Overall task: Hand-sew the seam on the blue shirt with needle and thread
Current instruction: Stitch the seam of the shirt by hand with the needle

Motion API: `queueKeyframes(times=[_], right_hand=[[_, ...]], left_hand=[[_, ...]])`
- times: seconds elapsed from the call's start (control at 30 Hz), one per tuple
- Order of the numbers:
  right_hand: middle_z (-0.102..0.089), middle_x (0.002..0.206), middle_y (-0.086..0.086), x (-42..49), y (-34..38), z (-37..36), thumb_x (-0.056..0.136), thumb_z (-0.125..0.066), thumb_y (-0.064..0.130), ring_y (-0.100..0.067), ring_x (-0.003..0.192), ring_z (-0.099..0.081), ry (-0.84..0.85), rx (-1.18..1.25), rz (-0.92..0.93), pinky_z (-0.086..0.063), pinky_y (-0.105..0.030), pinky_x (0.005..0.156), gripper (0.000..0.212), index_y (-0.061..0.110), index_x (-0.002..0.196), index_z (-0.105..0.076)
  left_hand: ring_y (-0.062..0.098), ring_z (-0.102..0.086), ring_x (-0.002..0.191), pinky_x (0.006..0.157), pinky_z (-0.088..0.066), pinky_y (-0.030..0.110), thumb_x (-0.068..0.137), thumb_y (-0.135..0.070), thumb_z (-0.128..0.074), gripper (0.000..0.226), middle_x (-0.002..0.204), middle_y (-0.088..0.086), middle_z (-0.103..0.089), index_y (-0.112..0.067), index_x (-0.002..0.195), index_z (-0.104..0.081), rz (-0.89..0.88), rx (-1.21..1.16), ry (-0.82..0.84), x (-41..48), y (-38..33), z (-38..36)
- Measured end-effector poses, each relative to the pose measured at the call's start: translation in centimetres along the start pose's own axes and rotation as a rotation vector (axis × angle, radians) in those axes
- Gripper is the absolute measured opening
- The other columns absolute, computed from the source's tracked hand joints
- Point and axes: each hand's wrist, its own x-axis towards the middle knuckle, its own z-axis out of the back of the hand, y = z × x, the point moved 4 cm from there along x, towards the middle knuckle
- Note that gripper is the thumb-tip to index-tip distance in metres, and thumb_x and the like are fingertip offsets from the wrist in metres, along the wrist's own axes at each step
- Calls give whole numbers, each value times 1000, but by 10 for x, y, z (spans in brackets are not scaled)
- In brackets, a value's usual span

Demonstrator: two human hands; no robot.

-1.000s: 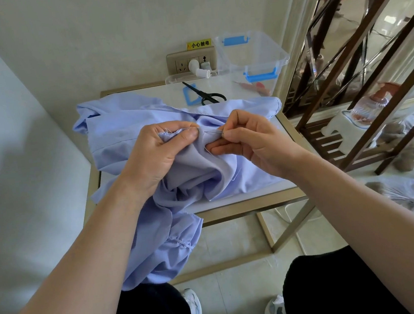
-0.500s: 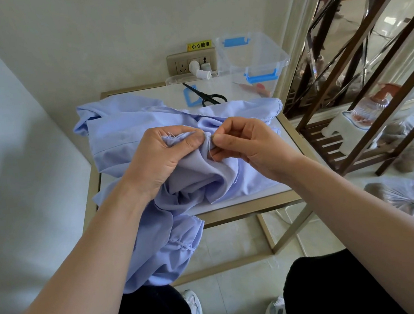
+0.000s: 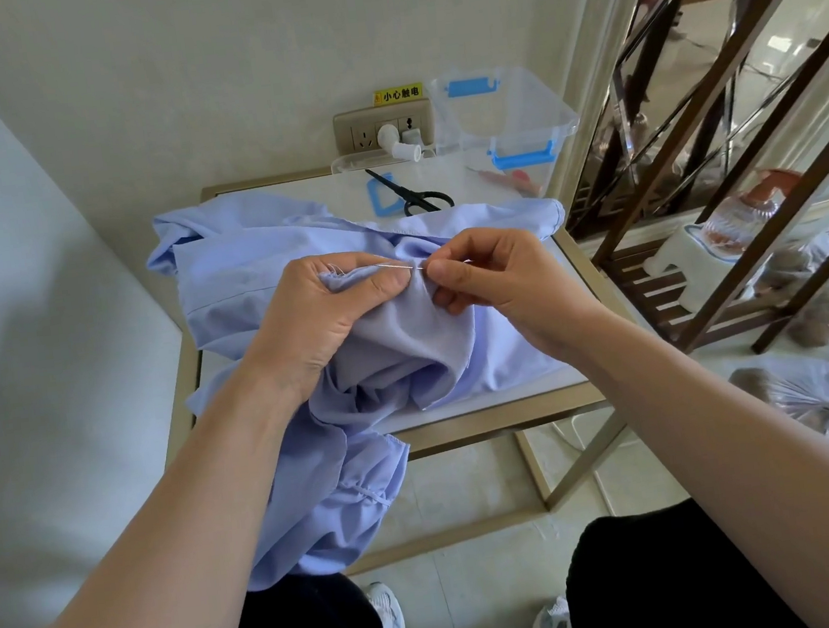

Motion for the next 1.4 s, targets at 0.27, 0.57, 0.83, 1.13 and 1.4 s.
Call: queueKeyframes(times=[0.27,0.57,0.83,1.13,1.4], right_hand=[[-68,101,4,-2,8,2,85,-75,15,-5,73,-57,-112,-303,110,-48,-21,74,12,17,97,-72],[-53,108,0,-6,18,-13,88,-68,20,-12,108,-53,-44,-538,407,-41,-25,98,7,27,87,-67],[-59,91,13,-17,25,-24,95,-60,8,-12,96,-53,22,-500,537,-40,-23,91,9,16,91,-62],[-27,55,7,-37,11,-10,93,-48,16,-6,44,-21,812,-96,-537,-24,-15,38,9,13,84,-50],[-26,55,4,-13,19,-4,84,-76,19,-8,48,-21,52,-311,-78,-20,-15,47,18,14,79,-59]], left_hand=[[13,-64,77,78,-49,27,84,-14,-74,10,81,7,-73,-18,77,-78,-2,6,-12,-2,-3,-1],[4,-59,68,67,-45,14,82,-14,-76,10,70,-6,-70,-4,80,-75,-19,62,48,-4,-7,-8],[-6,-55,57,58,-41,8,85,-6,-71,38,57,-18,-64,-29,55,-71,-19,132,8,-2,-5,-5],[6,-62,66,65,-48,17,84,-12,-74,23,68,-7,-71,-25,65,-76,37,76,-125,1,2,6],[7,-57,63,60,-46,15,72,-24,-77,6,69,1,-67,-20,67,-76,48,39,-132,-2,-2,1]])
